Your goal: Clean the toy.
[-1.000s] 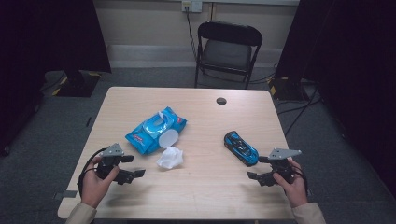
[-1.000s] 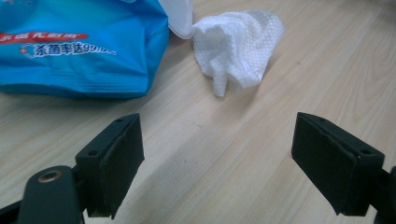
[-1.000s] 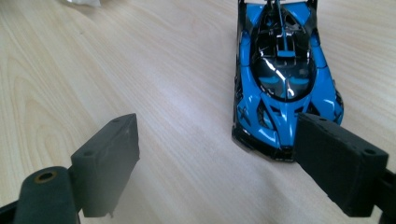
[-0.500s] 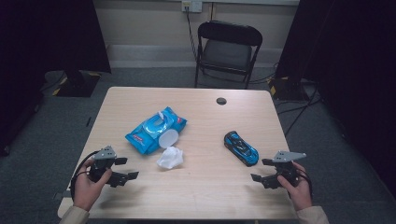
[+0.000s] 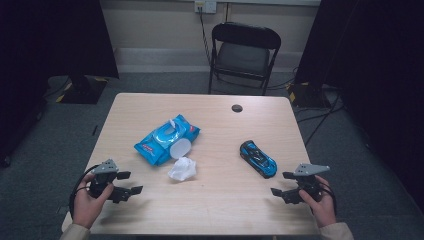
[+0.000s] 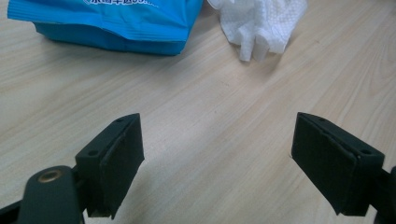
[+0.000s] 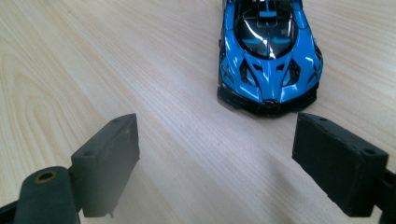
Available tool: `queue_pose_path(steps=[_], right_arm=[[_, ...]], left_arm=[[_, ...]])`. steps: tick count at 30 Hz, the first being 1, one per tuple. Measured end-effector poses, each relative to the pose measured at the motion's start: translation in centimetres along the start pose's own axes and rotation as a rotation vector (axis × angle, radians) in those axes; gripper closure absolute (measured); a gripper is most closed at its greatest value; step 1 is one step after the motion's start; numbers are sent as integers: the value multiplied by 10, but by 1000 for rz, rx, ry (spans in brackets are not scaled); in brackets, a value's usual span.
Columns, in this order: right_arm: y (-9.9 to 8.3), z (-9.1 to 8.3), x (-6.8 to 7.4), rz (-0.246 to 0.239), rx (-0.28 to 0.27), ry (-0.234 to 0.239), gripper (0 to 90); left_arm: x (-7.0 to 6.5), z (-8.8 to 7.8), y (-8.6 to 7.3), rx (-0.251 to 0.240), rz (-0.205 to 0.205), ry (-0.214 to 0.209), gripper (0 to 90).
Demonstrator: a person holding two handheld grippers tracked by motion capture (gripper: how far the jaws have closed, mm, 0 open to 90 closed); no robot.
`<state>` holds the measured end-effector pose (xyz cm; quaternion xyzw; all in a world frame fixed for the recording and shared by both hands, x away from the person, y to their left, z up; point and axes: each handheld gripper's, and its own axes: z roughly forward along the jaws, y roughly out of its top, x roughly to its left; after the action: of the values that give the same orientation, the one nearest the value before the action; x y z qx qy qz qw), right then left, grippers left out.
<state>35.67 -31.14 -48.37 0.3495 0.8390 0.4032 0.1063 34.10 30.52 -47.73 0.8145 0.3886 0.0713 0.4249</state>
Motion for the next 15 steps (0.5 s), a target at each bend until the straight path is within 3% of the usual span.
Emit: queue_pose_path(steps=[15], right_arm=[[-10, -5, -4, 15, 13, -16, 142]], left_arm=[[6, -3, -11, 29, -6, 21, 164]])
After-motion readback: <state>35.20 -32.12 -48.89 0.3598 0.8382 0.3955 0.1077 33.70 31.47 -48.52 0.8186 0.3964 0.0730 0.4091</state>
